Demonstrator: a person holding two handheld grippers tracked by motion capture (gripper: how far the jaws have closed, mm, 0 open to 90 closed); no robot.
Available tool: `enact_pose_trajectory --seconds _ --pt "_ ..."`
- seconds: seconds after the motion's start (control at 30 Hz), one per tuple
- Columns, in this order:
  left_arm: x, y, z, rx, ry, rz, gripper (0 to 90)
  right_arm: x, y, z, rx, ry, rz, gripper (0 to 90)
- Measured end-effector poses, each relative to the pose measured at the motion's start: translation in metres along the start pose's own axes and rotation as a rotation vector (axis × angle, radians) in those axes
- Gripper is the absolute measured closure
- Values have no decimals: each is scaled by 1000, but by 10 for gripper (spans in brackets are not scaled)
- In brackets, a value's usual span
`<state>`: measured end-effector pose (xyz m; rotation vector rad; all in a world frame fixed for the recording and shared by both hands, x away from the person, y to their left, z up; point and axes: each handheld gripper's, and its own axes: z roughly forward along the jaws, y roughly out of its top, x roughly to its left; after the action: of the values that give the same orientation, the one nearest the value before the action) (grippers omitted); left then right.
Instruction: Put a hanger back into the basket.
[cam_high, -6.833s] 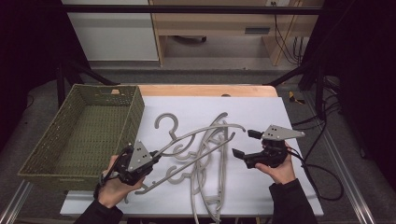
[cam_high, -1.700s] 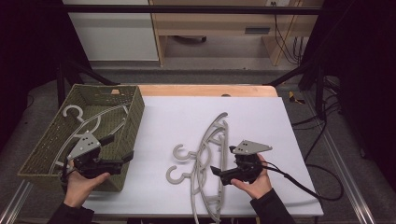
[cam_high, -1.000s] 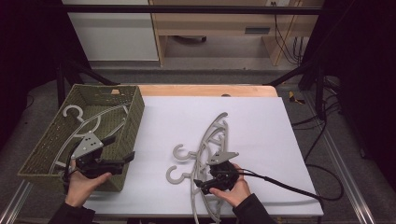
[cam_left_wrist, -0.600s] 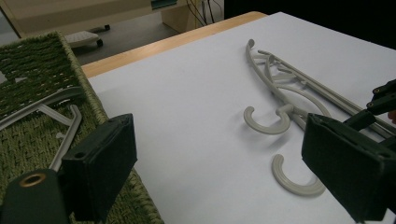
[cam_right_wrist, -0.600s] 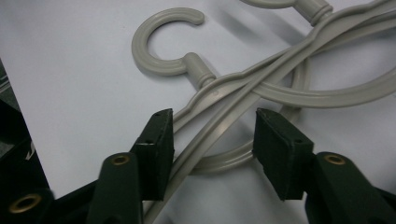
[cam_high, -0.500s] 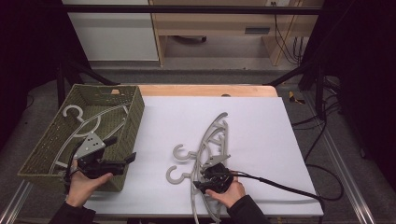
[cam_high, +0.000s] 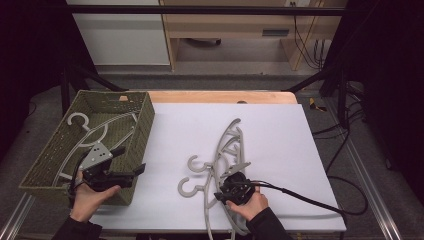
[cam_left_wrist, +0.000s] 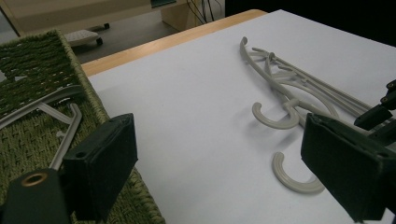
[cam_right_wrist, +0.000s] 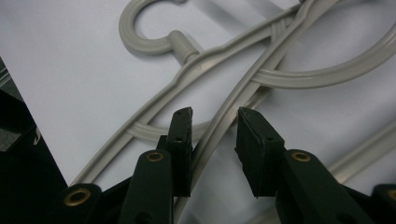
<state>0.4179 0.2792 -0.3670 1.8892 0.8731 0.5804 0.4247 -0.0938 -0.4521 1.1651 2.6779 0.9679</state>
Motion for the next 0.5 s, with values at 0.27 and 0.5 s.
enact_pose_trajectory --seconds 0.27,0.5 --pt "-1 0 0 0 -1 1 102 -9 -3 -8 42 19 57 723" --pt "-2 0 1 2 -6 6 102 -9 -5 0 12 -27 41 632"
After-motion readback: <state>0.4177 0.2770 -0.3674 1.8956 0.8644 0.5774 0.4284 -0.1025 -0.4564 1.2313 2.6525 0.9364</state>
